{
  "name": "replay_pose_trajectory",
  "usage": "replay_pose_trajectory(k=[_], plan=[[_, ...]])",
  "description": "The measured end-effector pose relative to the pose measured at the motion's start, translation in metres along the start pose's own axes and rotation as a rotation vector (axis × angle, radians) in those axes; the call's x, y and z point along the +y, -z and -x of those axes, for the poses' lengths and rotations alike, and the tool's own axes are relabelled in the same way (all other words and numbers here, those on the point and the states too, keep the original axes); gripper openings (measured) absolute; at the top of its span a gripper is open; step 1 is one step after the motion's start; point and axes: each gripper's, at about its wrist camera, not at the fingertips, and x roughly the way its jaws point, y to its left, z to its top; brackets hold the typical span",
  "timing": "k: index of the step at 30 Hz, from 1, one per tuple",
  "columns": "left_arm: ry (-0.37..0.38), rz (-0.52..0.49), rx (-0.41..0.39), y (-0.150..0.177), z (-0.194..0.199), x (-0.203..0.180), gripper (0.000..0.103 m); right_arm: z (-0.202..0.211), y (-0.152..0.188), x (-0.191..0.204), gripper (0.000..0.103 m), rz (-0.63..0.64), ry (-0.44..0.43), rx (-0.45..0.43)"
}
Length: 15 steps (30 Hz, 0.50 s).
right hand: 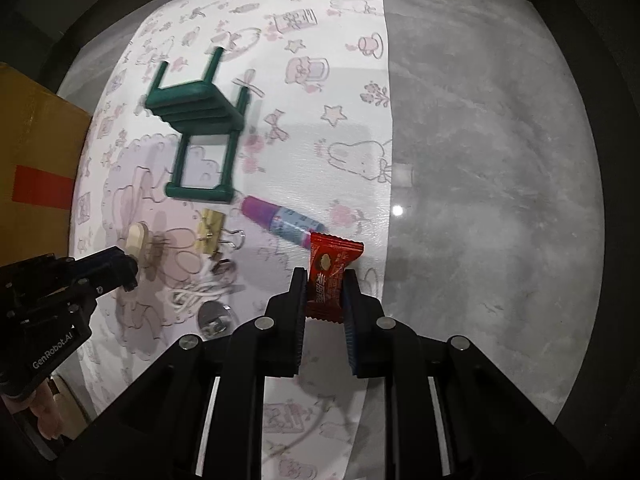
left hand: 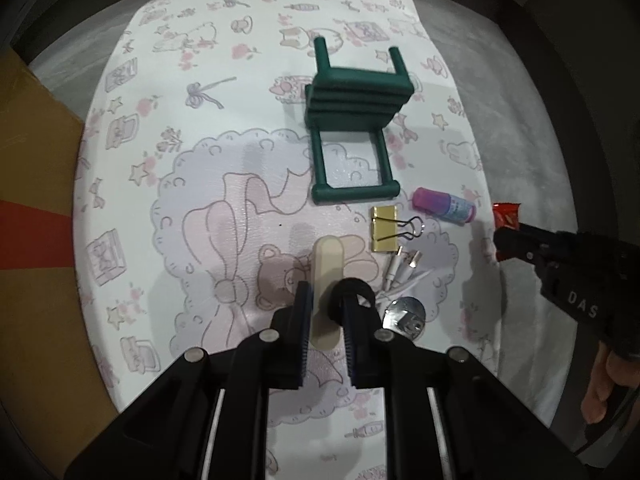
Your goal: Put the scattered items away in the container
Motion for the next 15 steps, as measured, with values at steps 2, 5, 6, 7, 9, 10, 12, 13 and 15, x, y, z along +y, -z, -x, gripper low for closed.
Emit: replay_pose_trajectory(k=[2, 5, 6, 7, 9, 10, 12, 13, 15], plan=[[0.003, 0.003, -0.015, -0.001, 0.011, -0.001, 0.015, 0.008, 0.002, 0.003, 0.017, -0.007, -0.007, -0.007], [0.000, 0.010, -0.030, 0.000, 0.028, -0.004, 0.015, 0.023, 0.004, 0.014, 0.017, -0.016, -0.015, -0.016], [-0.004, 0.013, -0.036, 0.001, 0.037, -0.004, 0.015, 0.028, 0.006, 0.018, 0.017, -0.014, -0.015, -0.019], [-0.007, 0.015, -0.042, 0.003, 0.047, -0.004, 0.015, 0.035, 0.007, 0.021, 0.017, -0.011, -0.013, -0.024], [-0.010, 0.020, -0.057, 0.004, 0.066, -0.006, 0.015, 0.051, 0.012, 0.023, 0.017, -0.014, -0.014, -0.031], [-0.011, 0.023, -0.065, 0.004, 0.075, -0.007, 0.015, 0.061, 0.013, 0.027, 0.017, -0.018, -0.015, -0.035], [-0.011, 0.029, -0.080, 0.004, 0.094, -0.010, 0.011, 0.079, 0.015, 0.034, 0.017, -0.021, -0.015, -0.041], [-0.009, 0.033, -0.090, 0.006, 0.105, -0.011, 0.011, 0.088, 0.016, 0.038, 0.017, -0.023, -0.017, -0.049], [-0.007, 0.030, -0.110, 0.010, 0.125, -0.014, 0.010, 0.105, 0.018, 0.044, 0.017, -0.028, -0.023, -0.062]])
